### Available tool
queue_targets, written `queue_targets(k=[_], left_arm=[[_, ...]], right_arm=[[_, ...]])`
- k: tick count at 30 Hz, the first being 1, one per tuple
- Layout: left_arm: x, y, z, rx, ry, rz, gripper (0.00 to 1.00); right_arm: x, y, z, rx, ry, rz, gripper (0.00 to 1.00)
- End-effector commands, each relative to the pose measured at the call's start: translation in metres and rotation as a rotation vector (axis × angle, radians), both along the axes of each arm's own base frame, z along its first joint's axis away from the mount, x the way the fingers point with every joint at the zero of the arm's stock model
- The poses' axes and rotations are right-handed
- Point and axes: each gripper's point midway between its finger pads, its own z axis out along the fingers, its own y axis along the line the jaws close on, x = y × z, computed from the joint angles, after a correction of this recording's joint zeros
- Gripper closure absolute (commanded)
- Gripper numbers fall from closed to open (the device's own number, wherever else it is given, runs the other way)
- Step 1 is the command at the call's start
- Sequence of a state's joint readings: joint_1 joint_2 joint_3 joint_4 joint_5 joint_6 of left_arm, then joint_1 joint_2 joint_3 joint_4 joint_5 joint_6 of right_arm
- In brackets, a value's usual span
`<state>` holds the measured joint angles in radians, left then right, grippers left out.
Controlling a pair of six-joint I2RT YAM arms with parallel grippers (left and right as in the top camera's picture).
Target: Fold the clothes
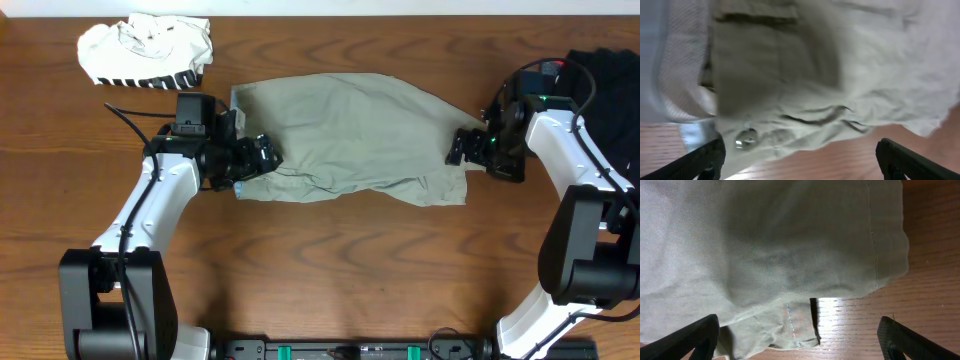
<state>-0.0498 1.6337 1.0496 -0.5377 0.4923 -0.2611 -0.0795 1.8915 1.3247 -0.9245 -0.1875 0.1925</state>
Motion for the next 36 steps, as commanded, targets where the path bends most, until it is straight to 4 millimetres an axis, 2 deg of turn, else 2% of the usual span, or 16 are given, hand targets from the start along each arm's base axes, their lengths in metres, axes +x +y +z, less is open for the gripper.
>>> queue_targets(k=[1,6,11,16,22,24,27,29,33,36], left_arm=[[0.003,0.013,-0.009,0.081,0.001,0.021,0.02],[0.003,0.012,-0.009,0.08,0.0,0.018,0.02],[0.004,0.012,-0.012,0.08,0.005,0.018,0.02],[0.004,0.009,-0.023,0.067,0.031,0.012,0.02],[0.007,-0.004,-0.037,-0.014,0.058,-0.018,0.02],[0.006,-0.004,-0.04,-0.013,0.067,-0.018,0.09],[0.005,-0.004,-0.04,-0.013,0.07,-0.017,0.28],[0.005,-0.004,-0.04,-0.013,0.073,-0.017,0.46],[0.003,-0.004,-0.041,-0.01,0.08,-0.023,0.73],[0.002,-0.004,-0.041,-0.01,0.08,-0.023,0.78]], right_arm=[[0.0,0.0,-0.001,0.009,-0.009,0.03,0.01],[0.001,0.003,-0.006,0.023,-0.019,0.03,0.01],[0.0,0.003,-0.02,0.02,-0.041,0.03,0.01],[0.004,0.002,-0.024,0.018,-0.067,0.03,0.01],[0.005,0.002,-0.024,0.017,-0.072,0.03,0.01],[0.005,0.002,-0.024,0.016,-0.072,0.03,0.01],[0.006,0.002,-0.024,0.016,-0.075,0.03,0.01],[0.008,0.001,-0.024,0.011,-0.083,0.027,0.05],[0.014,-0.002,-0.023,0.006,-0.106,0.019,0.06],[0.02,-0.008,-0.022,0.003,-0.132,0.005,0.02]])
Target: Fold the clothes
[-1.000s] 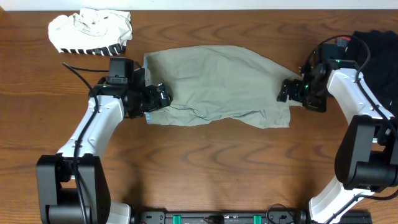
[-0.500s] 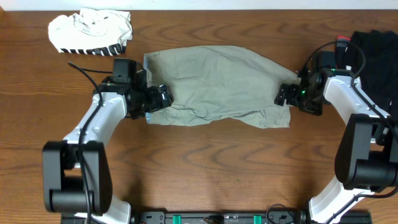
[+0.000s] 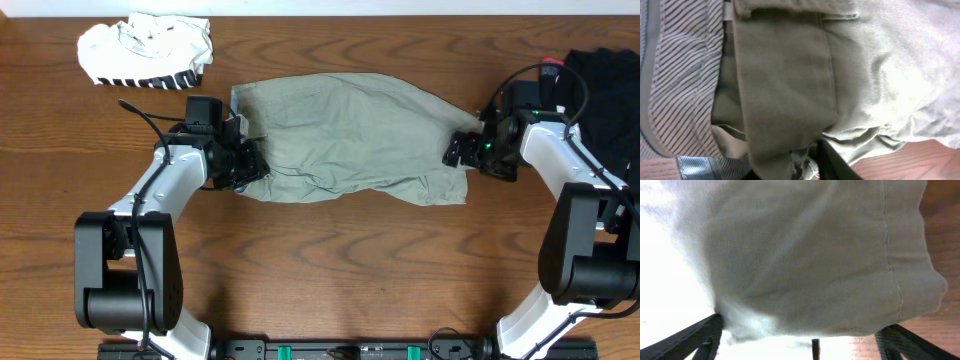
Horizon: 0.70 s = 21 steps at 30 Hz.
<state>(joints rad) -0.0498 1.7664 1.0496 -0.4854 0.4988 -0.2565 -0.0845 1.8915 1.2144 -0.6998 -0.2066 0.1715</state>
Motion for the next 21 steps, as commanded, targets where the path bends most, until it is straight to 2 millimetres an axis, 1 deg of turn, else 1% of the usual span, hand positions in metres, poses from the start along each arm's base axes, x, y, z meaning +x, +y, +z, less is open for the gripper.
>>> queue_targets(k=[1,3,4,6,9,13,18,21], left_arm=[[-0.001,-0.003,-0.001,-0.01,0.002,-0.017,0.79],[-0.001,-0.002,-0.001,-0.01,0.001,-0.016,0.81],[-0.001,-0.002,-0.001,-0.01,0.001,-0.016,0.85],[-0.001,-0.002,-0.001,-0.01,0.001,-0.016,0.88],[-0.001,-0.002,-0.001,-0.01,0.001,-0.016,0.89],[-0.001,-0.002,0.0,-0.01,0.0,-0.015,0.89],[0.0,-0.002,0.0,-0.01,-0.002,-0.016,0.89],[0.0,-0.002,0.0,-0.01,-0.002,-0.016,0.89]], right_arm=[[0.005,-0.011,0.0,-0.004,-0.024,-0.02,0.01],[0.01,-0.018,0.001,-0.009,-0.047,-0.026,0.01],[0.012,-0.021,0.002,-0.012,-0.056,-0.025,0.01],[0.014,-0.029,0.003,-0.021,-0.075,-0.016,0.01],[0.011,-0.037,0.002,-0.023,-0.07,-0.012,0.02],[0.007,-0.032,0.002,0.022,-0.054,-0.015,0.01],[0.009,-0.025,0.002,0.071,-0.06,-0.039,0.01],[0.009,-0.021,-0.002,0.088,-0.047,-0.045,0.07]])
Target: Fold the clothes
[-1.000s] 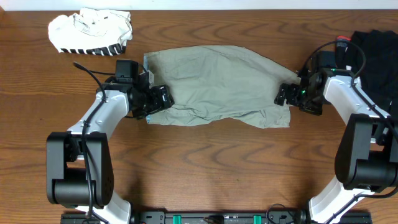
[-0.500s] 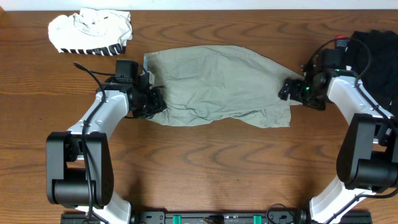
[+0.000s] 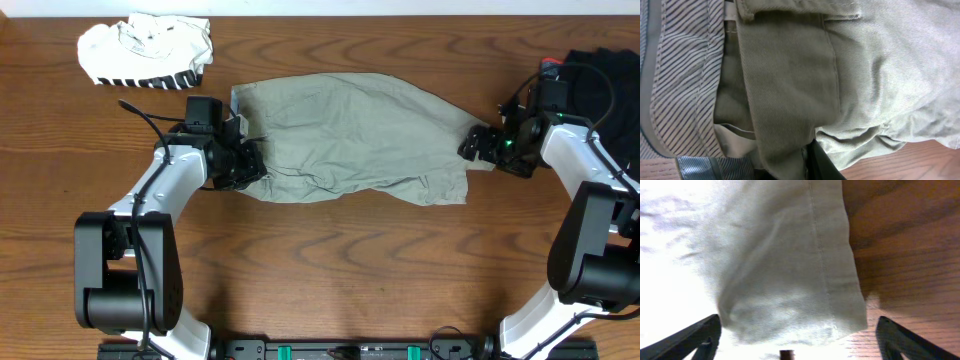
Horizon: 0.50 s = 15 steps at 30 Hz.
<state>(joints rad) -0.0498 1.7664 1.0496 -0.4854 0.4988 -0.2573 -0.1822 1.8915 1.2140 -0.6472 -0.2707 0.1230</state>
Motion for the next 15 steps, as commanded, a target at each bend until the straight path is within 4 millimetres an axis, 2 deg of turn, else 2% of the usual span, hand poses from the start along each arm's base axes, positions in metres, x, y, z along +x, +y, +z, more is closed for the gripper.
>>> queue_targets(k=[1,7,11,14,15], left_arm=[[-0.0004,-0.0025,-0.0003,-0.01,-0.002,-0.016,0.89],[-0.0015,-0.0024,-0.0006,-0.009,0.003,-0.016,0.89],[-0.0018,-0.0024,-0.0007,-0.009,0.004,-0.016,0.89],[-0.0023,-0.0024,-0.0008,-0.009,0.006,-0.016,0.9],[-0.0023,-0.0024,-0.0009,-0.009,0.007,-0.016,0.89]], right_arm=[[-0.004,0.0076,-0.0101,0.047,0.03,-0.008,0.08],[-0.0073,0.0085,-0.0188,0.055,0.053,-0.008,0.12],[-0.0076,0.0089,-0.019,0.055,0.055,-0.007,0.21],[-0.0082,0.0107,-0.0192,0.056,0.057,-0.003,0.33],[-0.0082,0.0108,-0.0192,0.056,0.058,-0.003,0.4]])
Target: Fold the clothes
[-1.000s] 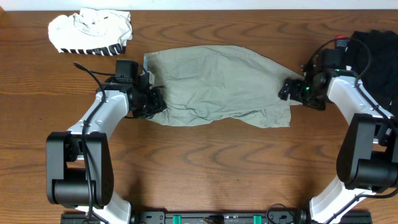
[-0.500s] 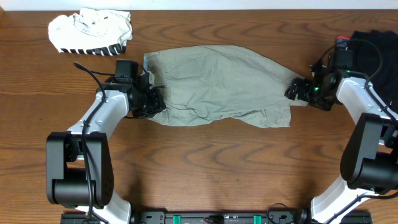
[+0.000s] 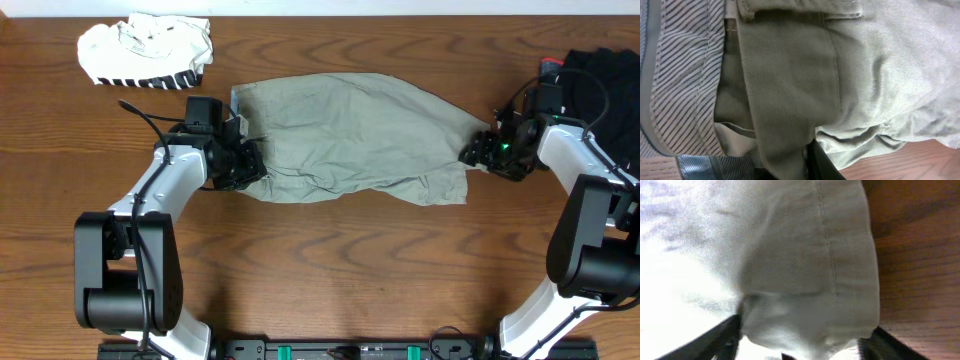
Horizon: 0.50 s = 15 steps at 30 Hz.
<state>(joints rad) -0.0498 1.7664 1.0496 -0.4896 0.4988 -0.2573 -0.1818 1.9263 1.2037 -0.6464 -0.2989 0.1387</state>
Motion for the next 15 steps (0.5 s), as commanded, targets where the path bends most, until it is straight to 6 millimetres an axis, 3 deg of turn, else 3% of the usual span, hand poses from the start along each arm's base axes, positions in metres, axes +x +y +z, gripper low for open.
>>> queue_targets(k=[1,5,10,15], left_arm=[[-0.001,-0.002,-0.001,-0.01,0.002,-0.016,0.89],[-0.002,-0.002,-0.001,-0.009,0.004,-0.016,0.89],[-0.002,-0.002,-0.001,-0.01,0.005,-0.016,0.89],[-0.003,-0.002,0.006,-0.011,-0.004,-0.016,0.94]], right_arm=[[-0.002,0.005,-0.005,0.02,0.016,0.002,0.52],[-0.002,0.006,-0.005,0.026,0.017,-0.005,0.78],[0.0,0.005,-0.003,0.027,0.016,-0.015,0.97],[0.005,0.004,0.011,0.027,-0.002,-0.028,0.99]])
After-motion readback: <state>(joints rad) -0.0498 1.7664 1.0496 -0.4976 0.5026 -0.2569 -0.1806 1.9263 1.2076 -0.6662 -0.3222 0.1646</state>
